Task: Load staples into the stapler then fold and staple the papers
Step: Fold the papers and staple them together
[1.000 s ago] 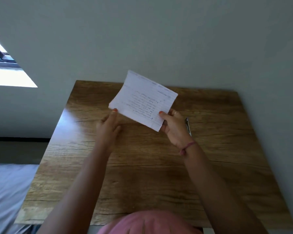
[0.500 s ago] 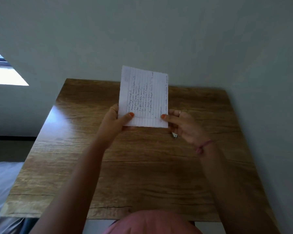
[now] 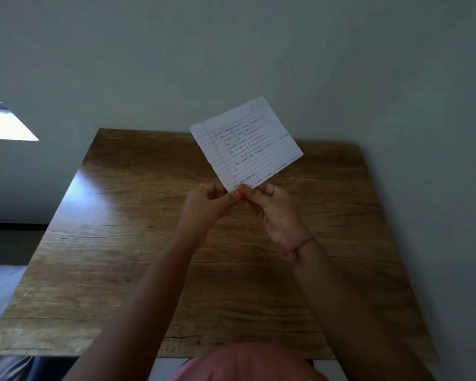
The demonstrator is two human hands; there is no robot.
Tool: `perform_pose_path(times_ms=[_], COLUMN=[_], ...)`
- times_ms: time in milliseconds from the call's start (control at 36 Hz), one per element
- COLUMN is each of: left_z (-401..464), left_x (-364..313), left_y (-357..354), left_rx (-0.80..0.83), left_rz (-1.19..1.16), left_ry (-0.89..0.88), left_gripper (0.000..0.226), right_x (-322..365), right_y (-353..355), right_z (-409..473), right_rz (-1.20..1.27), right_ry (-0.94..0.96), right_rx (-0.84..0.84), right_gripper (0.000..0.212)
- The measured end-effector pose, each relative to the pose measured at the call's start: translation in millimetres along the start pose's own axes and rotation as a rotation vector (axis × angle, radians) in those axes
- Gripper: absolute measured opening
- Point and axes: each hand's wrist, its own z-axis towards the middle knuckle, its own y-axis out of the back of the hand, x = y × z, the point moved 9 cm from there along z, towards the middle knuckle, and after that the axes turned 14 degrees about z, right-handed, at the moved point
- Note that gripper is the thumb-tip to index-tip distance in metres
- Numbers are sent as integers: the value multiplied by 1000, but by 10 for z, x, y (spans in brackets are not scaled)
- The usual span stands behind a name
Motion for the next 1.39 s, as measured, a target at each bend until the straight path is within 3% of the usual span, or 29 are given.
perform_pose_path(times_ms=[111, 278, 472, 584, 639, 750, 861, 889, 945, 1000, 1056, 1167, 1278, 1389], left_z=[30, 54, 58, 82, 98, 130, 139, 141, 167, 218, 264, 319, 358, 378], left_x=[-100, -115, -152, -139, -167, -232, -316, -318, -290, -232, -185, -158, -171, -203], left_y=[-13, -16, 125, 184, 212, 295, 264, 243, 253, 338, 396, 476, 568, 585], left_rx=[8, 58, 90, 63, 8, -108, 2, 40, 42, -42, -102, -161, -221, -219], left_rz=[75, -25, 22, 72, 138, 235, 217, 223, 240, 213, 206, 207, 184, 77], left_ry=[-43, -2, 2, 6, -33, -120, -250, -255, -206, -142, -125, -153, -187, -215], left_gripper=[41, 29, 29, 26, 33, 77, 106, 105, 78, 49, 38, 36, 40, 45], right_x=[8, 124, 659, 793, 773, 715, 673, 662, 644, 629, 625, 659, 566, 178], right_y=[23, 51, 465, 570, 561, 531, 515, 512, 499, 483, 481, 578, 670, 736], right_z=[-26, 8, 174, 268, 300, 355, 404, 416, 442, 472, 505, 533, 481, 436], right_rz=[-74, -44, 64, 107, 113, 127, 111, 102, 81, 58, 18, -290, -825, -1250], right_ry=[11, -53, 8, 40, 33, 24, 20, 19, 24, 44, 83, 228, 320, 222], right_rx=[-11, 15, -157, -207, -207, -201, -200, -201, -195, -181, -173, -255, -303, -218], right_gripper=[25, 18, 28, 24, 22, 20, 18, 17, 17, 18, 18, 12, 42, 76])
